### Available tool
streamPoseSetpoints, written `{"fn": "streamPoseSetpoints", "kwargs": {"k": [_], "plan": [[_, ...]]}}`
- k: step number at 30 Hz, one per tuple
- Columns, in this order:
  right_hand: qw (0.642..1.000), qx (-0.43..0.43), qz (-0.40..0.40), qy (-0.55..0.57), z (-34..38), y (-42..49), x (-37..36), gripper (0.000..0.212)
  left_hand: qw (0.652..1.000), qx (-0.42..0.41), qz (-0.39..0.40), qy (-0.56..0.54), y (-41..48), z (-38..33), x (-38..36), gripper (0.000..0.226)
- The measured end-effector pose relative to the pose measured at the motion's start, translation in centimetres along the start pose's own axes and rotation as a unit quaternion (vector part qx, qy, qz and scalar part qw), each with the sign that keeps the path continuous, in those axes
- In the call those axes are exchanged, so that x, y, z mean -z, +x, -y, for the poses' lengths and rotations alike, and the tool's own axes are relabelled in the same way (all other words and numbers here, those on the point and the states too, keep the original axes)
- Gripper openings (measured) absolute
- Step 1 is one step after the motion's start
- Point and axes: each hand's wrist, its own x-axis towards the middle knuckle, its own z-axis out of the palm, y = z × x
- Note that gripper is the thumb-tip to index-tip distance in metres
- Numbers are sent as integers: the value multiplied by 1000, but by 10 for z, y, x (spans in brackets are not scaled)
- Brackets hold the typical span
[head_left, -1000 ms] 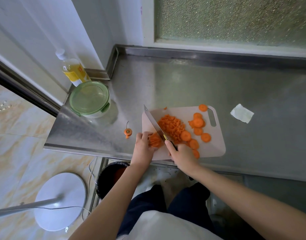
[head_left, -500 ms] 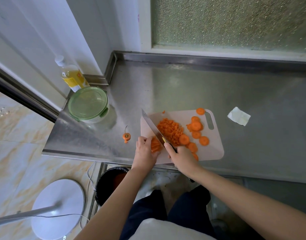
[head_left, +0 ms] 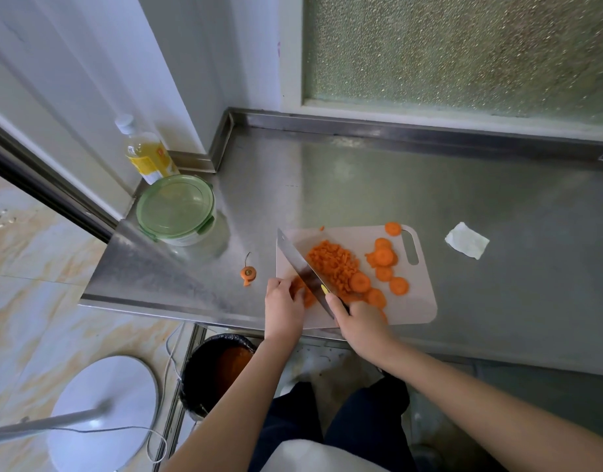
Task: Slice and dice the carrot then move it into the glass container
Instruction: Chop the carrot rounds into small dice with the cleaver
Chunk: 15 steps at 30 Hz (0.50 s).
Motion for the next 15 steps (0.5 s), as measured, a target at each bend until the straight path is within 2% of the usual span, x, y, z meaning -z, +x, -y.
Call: {"fn": "streamPoseSetpoints", "kwargs": {"k": [9,15], "plan": [[1000,9,-12,15,1,-3,-1,63,1000,-4,-14,-9,2,2,-3,19],[1000,10,-12,17,4,-6,2,68,997,20,-59,-48,2,0,-5,17]]}}
